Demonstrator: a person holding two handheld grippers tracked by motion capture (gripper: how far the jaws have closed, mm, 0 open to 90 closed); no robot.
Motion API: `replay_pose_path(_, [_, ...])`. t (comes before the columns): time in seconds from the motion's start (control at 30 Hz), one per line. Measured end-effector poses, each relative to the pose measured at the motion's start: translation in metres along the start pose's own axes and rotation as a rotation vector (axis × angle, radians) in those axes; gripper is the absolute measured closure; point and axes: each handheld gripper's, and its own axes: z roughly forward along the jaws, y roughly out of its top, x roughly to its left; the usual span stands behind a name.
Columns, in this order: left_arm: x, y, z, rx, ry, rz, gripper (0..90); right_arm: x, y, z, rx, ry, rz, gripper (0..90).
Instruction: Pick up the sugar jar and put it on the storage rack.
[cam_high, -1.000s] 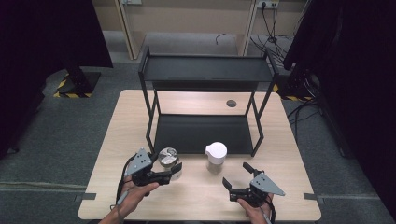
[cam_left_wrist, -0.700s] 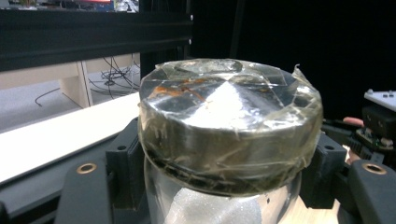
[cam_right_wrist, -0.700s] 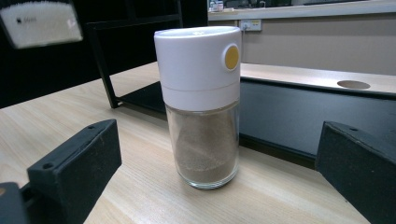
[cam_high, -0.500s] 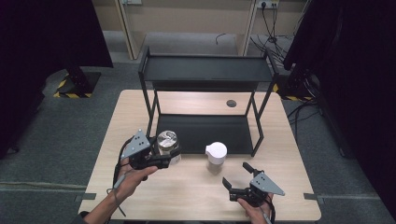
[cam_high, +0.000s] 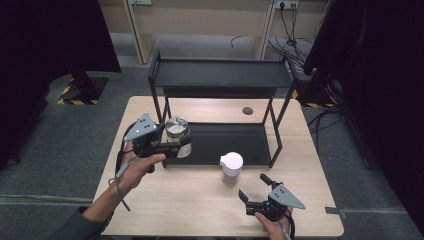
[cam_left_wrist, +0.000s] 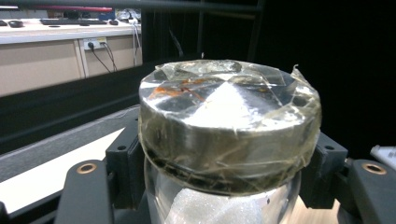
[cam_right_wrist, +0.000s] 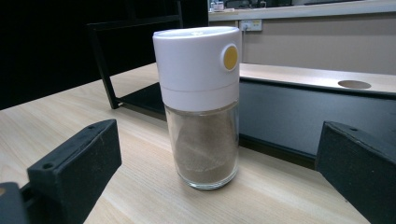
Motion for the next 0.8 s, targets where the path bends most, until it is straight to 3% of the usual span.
replay_pose_path(0.13, [-0.003, 0.021, 0.004, 0.005, 0.003, 0.024, 31.3, 0.0, 0.0, 0.0, 0.0, 0.0, -0.001, 0.7])
replay_pose_path(0.27, [0.002, 0.039, 0.008, 0.013, -0.018, -0.011, 31.3, 0.0, 0.0, 0.0, 0.0, 0.001, -0.001, 0.7])
replay_pose_path(0.47, [0.006, 0.064, 0.014, 0.021, -0.027, -0.009, 31.3, 0.0, 0.0, 0.0, -0.001, 0.003, -0.002, 0.7])
replay_pose_path(0.8, [0.008, 0.098, 0.022, 0.042, 0.019, -0.004, 31.3, -0.001, 0.0, 0.0, -0.001, 0.004, -0.001, 0.7])
